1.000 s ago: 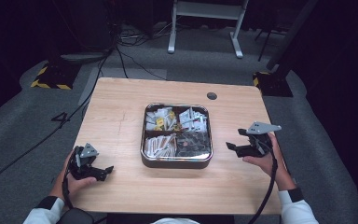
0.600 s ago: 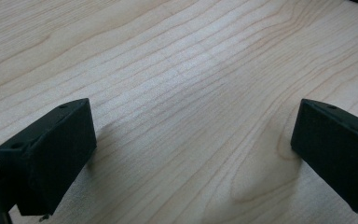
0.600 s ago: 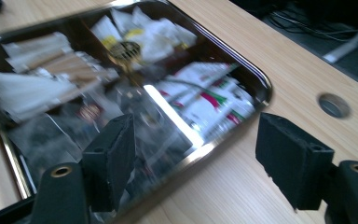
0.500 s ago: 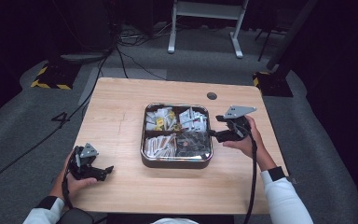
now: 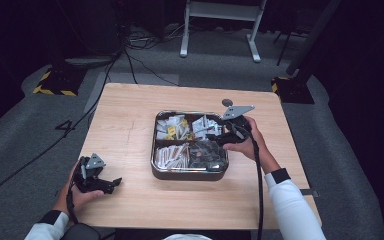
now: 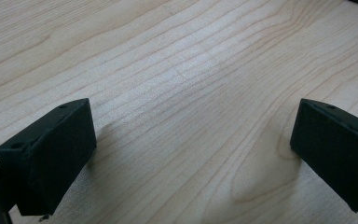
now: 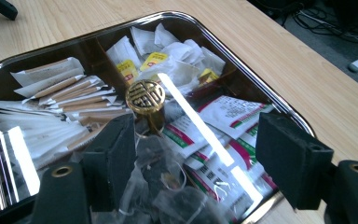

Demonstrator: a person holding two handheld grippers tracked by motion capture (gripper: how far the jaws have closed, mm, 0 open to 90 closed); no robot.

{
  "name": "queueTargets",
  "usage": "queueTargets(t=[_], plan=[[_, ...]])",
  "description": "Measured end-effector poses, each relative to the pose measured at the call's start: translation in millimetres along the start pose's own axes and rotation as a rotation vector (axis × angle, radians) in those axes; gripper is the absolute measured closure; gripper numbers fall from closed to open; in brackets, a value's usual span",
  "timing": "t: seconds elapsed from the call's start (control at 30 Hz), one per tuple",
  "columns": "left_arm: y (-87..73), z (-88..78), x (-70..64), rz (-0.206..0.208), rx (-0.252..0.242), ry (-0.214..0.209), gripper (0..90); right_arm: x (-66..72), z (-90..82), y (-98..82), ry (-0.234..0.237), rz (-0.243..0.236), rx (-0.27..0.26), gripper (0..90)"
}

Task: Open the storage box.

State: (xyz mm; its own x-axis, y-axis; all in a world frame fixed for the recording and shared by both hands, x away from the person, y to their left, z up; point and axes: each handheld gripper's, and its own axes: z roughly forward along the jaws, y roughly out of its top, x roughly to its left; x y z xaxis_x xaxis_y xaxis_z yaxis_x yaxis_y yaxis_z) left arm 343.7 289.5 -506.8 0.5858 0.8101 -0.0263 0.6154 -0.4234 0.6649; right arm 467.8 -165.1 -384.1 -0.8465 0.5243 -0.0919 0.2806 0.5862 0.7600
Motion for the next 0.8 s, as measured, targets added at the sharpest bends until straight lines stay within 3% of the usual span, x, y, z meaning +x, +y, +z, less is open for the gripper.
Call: queueTargets(t=[0.33,0.8], plan=[[0.0,0.0,0.0,0.0,0.001,0.0,0.3,8.8,21.9,13.3,0.033,-0.022,0.015,29.3],[0.0,0.0,0.0,0.0,0.0,0.0,0.4,13.1,66.3,18.5,0.063,-0.021,0.092,29.9]])
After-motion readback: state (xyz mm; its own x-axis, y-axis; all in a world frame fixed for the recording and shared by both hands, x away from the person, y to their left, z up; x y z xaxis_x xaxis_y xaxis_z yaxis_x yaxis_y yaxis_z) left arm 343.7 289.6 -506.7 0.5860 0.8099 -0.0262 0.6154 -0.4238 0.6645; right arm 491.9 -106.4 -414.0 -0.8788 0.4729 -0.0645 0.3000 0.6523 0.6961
